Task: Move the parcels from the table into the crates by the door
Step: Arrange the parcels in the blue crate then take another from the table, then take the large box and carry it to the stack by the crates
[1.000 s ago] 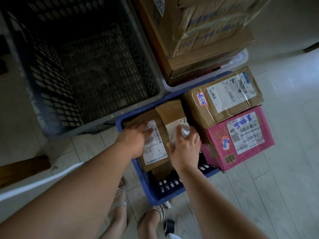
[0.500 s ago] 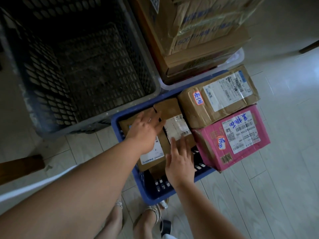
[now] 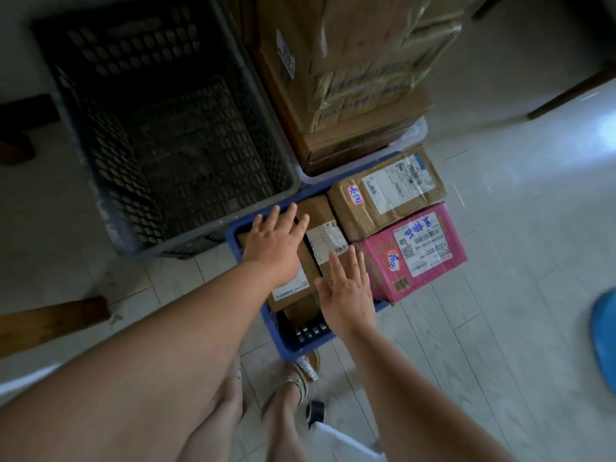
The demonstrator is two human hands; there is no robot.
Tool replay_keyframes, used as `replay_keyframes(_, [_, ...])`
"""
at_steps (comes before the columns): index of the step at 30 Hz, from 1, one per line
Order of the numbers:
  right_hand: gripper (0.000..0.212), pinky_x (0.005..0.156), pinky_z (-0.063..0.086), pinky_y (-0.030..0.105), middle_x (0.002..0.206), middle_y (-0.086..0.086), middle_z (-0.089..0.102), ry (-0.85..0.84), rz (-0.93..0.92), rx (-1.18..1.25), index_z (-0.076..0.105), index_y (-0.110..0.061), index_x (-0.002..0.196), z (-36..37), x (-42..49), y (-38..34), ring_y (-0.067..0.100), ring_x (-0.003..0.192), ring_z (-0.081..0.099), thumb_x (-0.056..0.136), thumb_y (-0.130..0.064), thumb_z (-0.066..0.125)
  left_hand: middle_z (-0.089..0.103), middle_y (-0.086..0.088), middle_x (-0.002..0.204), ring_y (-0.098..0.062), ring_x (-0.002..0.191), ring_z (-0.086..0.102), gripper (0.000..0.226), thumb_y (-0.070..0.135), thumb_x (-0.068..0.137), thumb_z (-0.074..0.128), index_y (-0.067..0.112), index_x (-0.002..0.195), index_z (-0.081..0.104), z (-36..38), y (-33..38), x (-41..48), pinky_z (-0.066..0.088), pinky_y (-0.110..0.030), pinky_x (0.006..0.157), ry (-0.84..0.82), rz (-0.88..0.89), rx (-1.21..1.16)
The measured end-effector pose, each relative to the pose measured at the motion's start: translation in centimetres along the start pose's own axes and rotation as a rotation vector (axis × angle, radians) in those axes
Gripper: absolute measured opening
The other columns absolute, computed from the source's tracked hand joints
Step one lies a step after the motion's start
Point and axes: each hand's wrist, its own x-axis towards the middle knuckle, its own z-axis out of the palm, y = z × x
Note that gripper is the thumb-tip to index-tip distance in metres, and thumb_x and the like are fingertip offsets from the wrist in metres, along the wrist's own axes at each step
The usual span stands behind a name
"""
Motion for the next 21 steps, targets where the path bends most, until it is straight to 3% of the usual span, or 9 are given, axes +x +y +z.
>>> replay_keyframes(6, [0.062, 0.117, 0.006, 0.043, 0.161, 0.008, 0.007, 0.176, 0.073, 0.114, 0.021, -0.023, 0.151, -10.9, -8.5, -5.5, 0.027, 0.147, -0.001, 0.096, -0.033, 0.046, 0.003, -0.006, 0.159, -0.028, 0.144, 0.003, 0.068, 0.035, 0.094, 0.043, 0.020, 0.151, 0.008, -10.8, -0.3, -11.1, 0.009, -0.044, 0.114, 0.044, -0.028, -0.117])
replay_keyframes(10, [0.058, 0.116, 0.022, 0.052, 0.160, 0.007, 0.011, 0.274, 0.040, 0.197, 0.026, -0.025, 0.148, -16.7, -14.6, -9.5, 0.029, 0.147, 0.006, 0.095, -0.030, 0.049, 0.009, -0.007, 0.158, -0.027, 0.144, 0.006, 0.068, 0.036, 0.093, 0.046, 0.019, 0.150, 0.013, -17.3, -1.1, -19.2, 0.013, -0.045, 0.115, 0.166, -0.035, -0.157])
replay_keyframes(21, [0.059, 0.115, 0.016, 0.045, 0.159, 0.010, 0.013, 0.551, -0.325, 0.320, 0.026, -0.021, 0.149, -25.4, -33.6, -22.0, 0.028, 0.146, 0.006, 0.096, -0.030, 0.050, 0.020, -0.010, 0.155, -0.028, 0.142, 0.017, 0.066, 0.037, 0.092, 0.052, 0.017, 0.148, 0.025, -28.3, -4.4, -42.9, 0.019, -0.041, 0.115, 0.653, -0.134, -0.318])
